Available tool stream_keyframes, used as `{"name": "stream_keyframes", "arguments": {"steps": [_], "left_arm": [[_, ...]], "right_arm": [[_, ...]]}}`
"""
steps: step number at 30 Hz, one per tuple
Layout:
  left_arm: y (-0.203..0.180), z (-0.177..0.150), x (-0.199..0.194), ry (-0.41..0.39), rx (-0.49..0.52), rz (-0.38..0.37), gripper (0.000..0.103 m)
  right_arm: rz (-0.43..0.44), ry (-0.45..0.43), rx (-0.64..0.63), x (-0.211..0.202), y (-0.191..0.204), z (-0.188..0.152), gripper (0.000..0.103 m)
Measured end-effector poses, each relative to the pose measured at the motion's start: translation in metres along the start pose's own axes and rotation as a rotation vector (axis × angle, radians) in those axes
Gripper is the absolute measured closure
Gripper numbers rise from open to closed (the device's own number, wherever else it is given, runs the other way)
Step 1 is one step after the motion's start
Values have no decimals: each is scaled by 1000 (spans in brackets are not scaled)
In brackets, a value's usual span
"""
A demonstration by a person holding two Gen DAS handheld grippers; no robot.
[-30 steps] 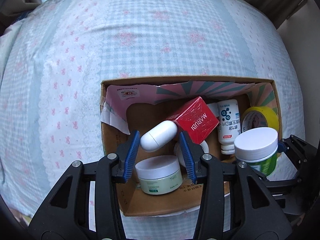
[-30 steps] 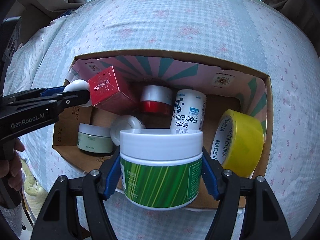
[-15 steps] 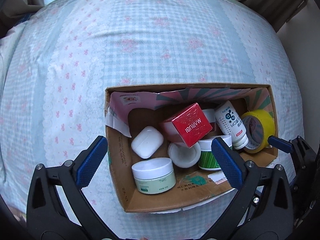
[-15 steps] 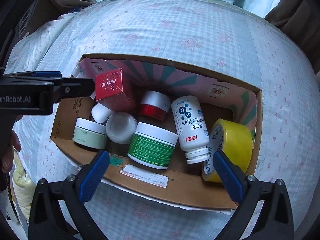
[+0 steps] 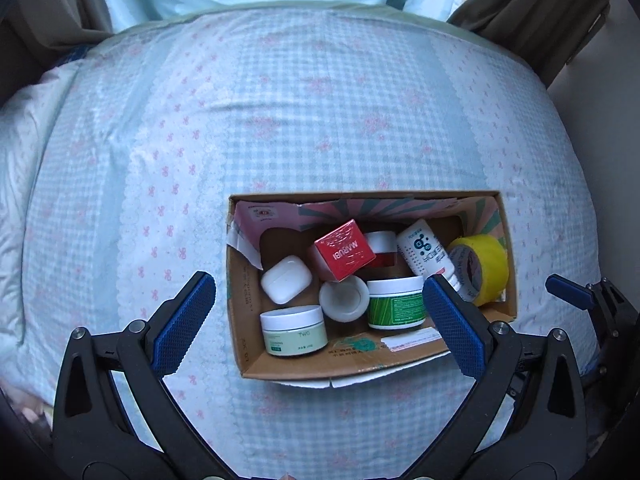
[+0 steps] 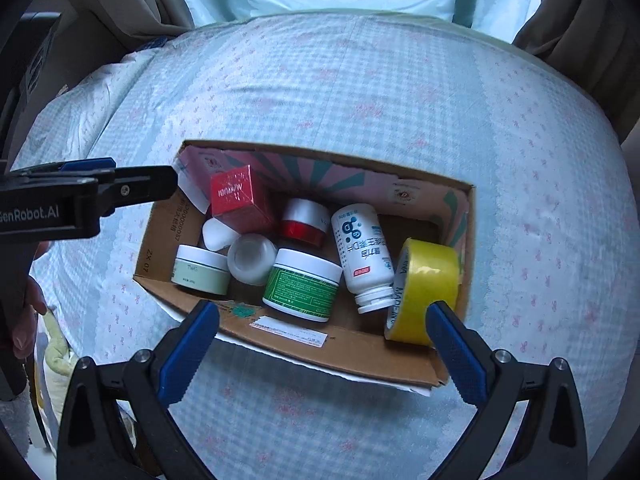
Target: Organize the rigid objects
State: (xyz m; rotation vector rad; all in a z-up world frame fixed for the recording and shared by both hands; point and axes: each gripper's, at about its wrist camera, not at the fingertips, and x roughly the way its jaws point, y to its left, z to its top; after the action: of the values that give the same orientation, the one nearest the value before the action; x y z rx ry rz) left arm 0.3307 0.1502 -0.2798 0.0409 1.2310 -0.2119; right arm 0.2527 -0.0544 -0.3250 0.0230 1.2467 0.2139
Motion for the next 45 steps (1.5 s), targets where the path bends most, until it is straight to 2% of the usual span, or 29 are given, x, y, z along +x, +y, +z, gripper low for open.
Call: {"name": "stream_keyframes", "arguments": {"steps": [4, 7, 10, 13, 16, 22, 27, 34, 45], "left_arm": [[-18, -4, -76, -124, 8, 19, 0], [-30, -13, -140, -232, -2, -2, 0], [-44, -26, -198, -346, 11, 30, 0], [-57, -41, -242, -439, 16, 39, 0], [-66, -59, -270, -502, 19, 33, 0], [-74, -91, -293, -552, 3, 37, 0], [-78, -110, -302, -589, 16, 57, 0], [-80, -115, -307, -612, 18, 60, 0], [-80, -118, -310, -619, 27, 93, 0]], "right_arm": [[-50, -116, 18, -79, -10, -3, 0], [-75, -213, 47, -144, -16, -7, 0], [-96, -317, 95, -207, -22, -14, 0], [-126, -391, 128, -252, -23, -23, 0], [-153, -429, 144, -277, -19, -35, 0], [-186, -469, 166, -297, -15, -60, 0], [-221, -506, 152, -308, -10, -68, 0], [-236, -546, 145, -320, -7, -72, 0], [-218, -550, 145, -319, -3, -71, 0]]}}
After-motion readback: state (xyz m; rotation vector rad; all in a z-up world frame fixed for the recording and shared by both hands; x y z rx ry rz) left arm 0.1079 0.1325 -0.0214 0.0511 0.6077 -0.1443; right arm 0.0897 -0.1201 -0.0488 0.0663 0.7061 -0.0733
